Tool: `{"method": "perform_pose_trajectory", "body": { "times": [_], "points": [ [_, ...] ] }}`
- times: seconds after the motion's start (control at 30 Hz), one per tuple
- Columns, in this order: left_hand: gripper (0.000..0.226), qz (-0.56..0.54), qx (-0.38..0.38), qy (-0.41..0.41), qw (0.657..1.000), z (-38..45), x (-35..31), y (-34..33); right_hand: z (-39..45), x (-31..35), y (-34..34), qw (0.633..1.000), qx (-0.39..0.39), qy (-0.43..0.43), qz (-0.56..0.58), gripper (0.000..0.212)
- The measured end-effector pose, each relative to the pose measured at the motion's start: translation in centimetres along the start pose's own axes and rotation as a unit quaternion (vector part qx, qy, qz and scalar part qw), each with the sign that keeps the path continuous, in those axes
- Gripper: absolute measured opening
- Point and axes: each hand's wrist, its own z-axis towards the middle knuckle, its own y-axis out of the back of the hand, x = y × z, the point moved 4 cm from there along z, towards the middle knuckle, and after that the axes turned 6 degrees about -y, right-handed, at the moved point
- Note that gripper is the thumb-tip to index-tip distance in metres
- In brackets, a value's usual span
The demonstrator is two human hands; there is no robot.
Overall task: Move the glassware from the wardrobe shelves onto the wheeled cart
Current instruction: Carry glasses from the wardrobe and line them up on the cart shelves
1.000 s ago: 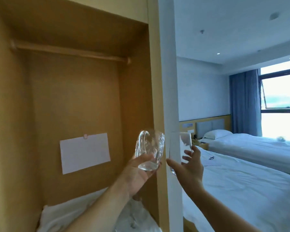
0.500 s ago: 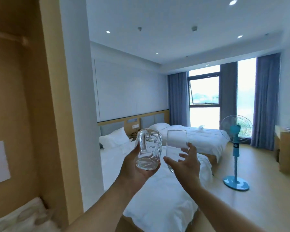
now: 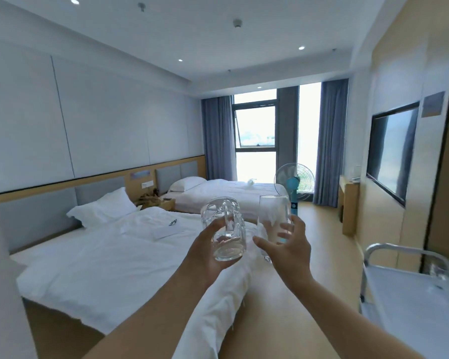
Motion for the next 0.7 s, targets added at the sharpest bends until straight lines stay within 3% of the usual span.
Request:
{"method": "perform_pose_trajectory", "body": {
  "times": [0.17, 0.3, 0.37, 0.5, 0.7],
  "points": [
    [0.016, -0.006, 0.069, 0.029, 0.997, 5.1, 3.0, -2.6, 3.5, -3.6, 2.3, 0.999, -0.034, -0.027, -0.018, 0.092],
    [0.069, -0.027, 0.077, 0.048, 0.995, 9.8, 5.9, -4.5, 6.1, -6.6, 3.4, 0.996, -0.064, -0.051, -0.046, 0.096],
    [0.080, -0.043, 0.080, 0.056, 0.994, 12.3, 7.4, -5.5, 7.5, -7.8, 3.7, 0.993, -0.087, -0.056, -0.061, 0.095],
    [0.069, -0.053, 0.120, 0.088, 0.987, 17.7, 10.1, -7.3, 10.8, -10.2, 4.0, 0.986, -0.125, -0.074, -0.081, 0.097],
    [0.071, -0.004, 0.194, 0.116, 0.974, 26.0, 13.0, -9.9, 15.8, -13.5, 4.5, 0.969, -0.192, -0.102, -0.121, 0.099]
  ]
}}
